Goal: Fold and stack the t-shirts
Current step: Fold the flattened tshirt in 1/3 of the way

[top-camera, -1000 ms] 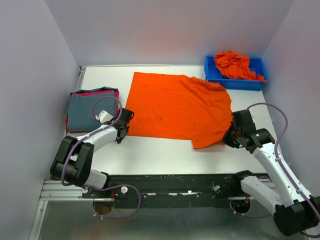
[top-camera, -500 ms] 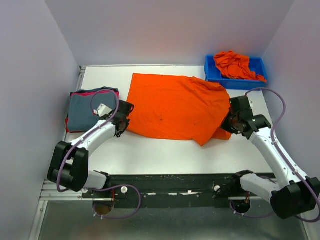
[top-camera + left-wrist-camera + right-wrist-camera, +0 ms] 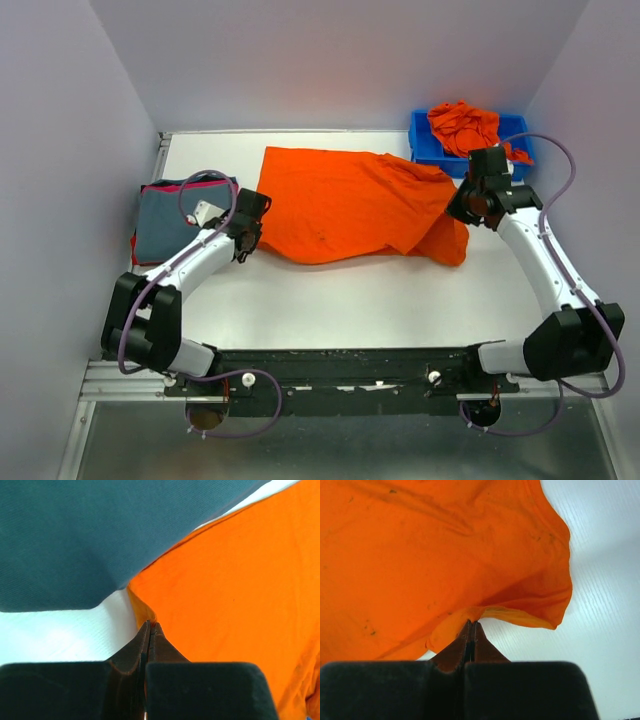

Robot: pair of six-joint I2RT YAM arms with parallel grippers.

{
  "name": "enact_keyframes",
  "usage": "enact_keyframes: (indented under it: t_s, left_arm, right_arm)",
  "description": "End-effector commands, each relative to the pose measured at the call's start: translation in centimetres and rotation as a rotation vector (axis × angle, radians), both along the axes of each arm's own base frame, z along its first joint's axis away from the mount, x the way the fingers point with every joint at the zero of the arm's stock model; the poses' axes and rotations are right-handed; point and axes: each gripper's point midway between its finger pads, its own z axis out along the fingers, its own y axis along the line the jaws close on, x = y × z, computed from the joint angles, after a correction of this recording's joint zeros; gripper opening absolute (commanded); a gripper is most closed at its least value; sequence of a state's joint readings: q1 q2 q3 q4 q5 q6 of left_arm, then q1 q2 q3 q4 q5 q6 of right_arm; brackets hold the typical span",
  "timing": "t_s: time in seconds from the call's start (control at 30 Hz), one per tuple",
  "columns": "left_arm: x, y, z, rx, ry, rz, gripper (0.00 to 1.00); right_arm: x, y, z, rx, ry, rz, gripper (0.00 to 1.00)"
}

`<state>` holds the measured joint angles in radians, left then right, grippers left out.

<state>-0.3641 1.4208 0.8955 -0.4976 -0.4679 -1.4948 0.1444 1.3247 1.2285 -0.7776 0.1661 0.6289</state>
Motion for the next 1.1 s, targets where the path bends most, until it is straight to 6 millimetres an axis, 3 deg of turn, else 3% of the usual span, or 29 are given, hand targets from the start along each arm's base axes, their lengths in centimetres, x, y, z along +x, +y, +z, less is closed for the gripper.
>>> enact_keyframes:
  t_s: [0.0, 0.53, 0.83, 1.07]
  left_arm:
    - [2.7, 0.4, 1.5, -0.004, -0.078, 0.083, 0.0]
    - [8.4, 0.7, 0.6, -0.009, -0.045, 0.143, 0.0]
    - [10.1, 0.9, 0.6, -0.007, -0.058, 0.151, 0.0]
    - [11.7, 0.5, 0.5, -0.004, -0.061, 0.133, 0.0]
  right_arm:
    - [2.6, -0.7, 0.6, 0.006, -0.012, 0.009, 0.01]
    - [10.8, -2.0, -0.9, -0.002, 0.076, 0.013, 0.01]
    - [13.9, -2.6, -2.7, -0.02, 0.106, 0.024, 0.01]
    - [15.9, -3.3, -2.8, -0.033, 0.1, 0.039, 0.01]
